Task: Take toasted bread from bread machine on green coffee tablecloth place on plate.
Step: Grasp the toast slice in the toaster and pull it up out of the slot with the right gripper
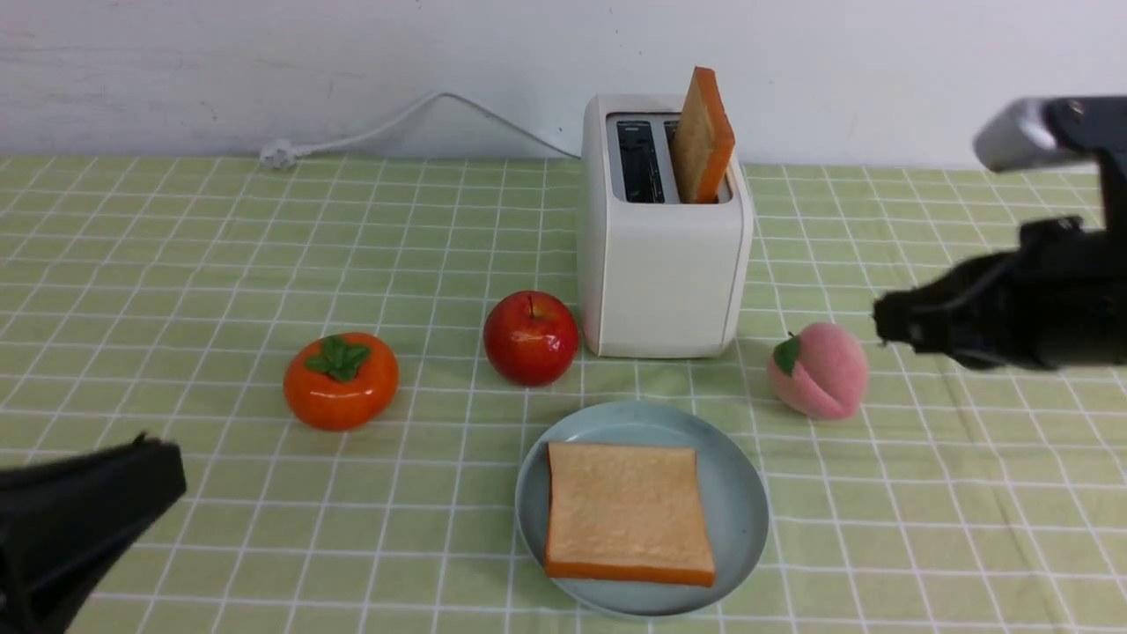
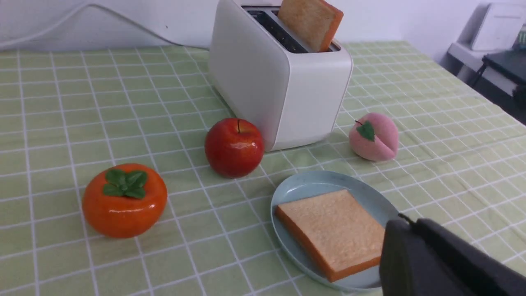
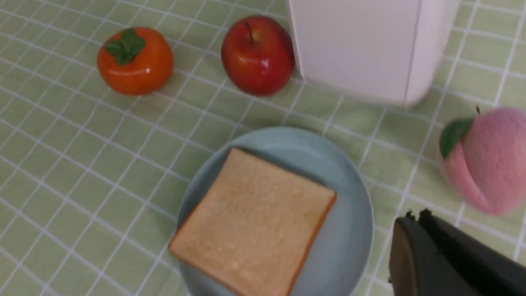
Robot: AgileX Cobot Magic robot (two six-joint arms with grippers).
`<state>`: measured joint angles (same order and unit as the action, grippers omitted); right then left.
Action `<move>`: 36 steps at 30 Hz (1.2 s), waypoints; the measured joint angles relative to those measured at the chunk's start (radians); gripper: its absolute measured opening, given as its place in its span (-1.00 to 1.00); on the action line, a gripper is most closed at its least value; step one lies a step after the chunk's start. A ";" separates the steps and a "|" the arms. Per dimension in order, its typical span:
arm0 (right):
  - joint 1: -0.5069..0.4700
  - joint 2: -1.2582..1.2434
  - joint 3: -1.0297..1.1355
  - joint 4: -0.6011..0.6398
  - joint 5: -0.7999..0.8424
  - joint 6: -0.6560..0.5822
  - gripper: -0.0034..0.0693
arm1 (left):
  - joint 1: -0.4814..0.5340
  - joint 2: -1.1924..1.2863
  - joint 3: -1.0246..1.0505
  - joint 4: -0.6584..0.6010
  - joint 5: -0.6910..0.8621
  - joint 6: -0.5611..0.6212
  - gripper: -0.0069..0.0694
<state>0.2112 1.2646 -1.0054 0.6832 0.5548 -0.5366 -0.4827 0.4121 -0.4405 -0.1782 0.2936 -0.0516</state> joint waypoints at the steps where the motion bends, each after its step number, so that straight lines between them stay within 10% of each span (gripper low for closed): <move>1: 0.016 0.074 -0.064 0.009 -0.041 -0.010 -0.84 | 0.000 -0.047 0.075 0.000 -0.059 0.000 -0.85; 18: 0.028 0.632 -0.597 0.149 -0.320 -0.027 0.67 | 0.000 -0.109 0.201 0.008 -0.273 0.001 -0.85; 36: 0.031 0.728 -0.660 0.170 -0.388 -0.050 -0.48 | 0.000 -0.109 0.201 -0.004 -0.277 0.001 -0.85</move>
<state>0.2417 1.9929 -1.6655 0.8532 0.1669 -0.5868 -0.4827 0.3035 -0.2399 -0.1827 0.0168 -0.0504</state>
